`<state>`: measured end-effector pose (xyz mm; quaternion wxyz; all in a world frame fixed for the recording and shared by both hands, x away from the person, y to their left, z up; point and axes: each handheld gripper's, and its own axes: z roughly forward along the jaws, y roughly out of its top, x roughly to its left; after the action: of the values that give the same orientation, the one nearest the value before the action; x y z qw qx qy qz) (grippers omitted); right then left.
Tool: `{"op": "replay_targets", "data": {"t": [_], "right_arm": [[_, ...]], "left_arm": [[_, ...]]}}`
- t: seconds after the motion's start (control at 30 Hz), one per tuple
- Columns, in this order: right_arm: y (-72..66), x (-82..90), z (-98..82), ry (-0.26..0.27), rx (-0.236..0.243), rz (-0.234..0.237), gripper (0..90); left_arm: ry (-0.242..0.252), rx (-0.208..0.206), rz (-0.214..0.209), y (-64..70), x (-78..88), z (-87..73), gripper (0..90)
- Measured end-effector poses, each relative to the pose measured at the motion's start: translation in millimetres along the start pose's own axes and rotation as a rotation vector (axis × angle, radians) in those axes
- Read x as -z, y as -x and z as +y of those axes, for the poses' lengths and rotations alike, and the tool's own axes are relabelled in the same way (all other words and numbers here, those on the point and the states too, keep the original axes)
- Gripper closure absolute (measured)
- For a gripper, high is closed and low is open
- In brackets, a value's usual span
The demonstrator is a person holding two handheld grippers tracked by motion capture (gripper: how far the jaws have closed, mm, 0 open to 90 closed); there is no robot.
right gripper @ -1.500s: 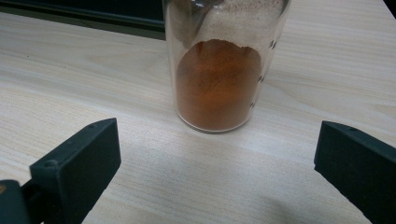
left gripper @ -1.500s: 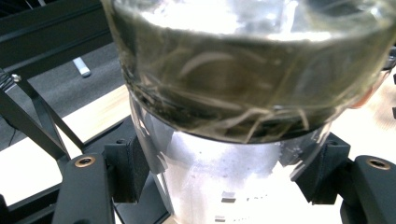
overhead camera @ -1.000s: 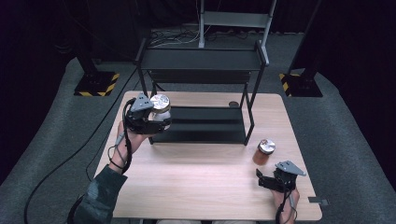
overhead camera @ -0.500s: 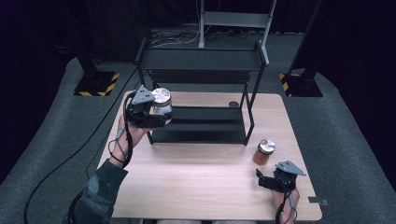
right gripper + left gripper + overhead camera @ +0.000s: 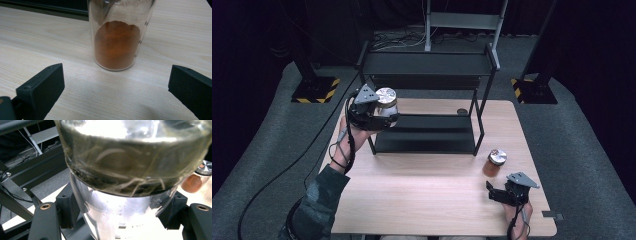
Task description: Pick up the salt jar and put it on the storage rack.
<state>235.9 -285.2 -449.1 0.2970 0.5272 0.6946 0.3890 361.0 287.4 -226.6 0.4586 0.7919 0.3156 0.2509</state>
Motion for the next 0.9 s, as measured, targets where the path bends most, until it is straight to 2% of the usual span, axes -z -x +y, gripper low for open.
{"op": "replay_targets", "data": {"t": [0.9], "right_arm": [[-0.7, 0.3, -0.5, 0.003, 0.000, -0.004, 0.0]], "left_arm": [[0.007, -0.005, -0.001, -8.1, -2.5, 26.0, 30.6]]}}
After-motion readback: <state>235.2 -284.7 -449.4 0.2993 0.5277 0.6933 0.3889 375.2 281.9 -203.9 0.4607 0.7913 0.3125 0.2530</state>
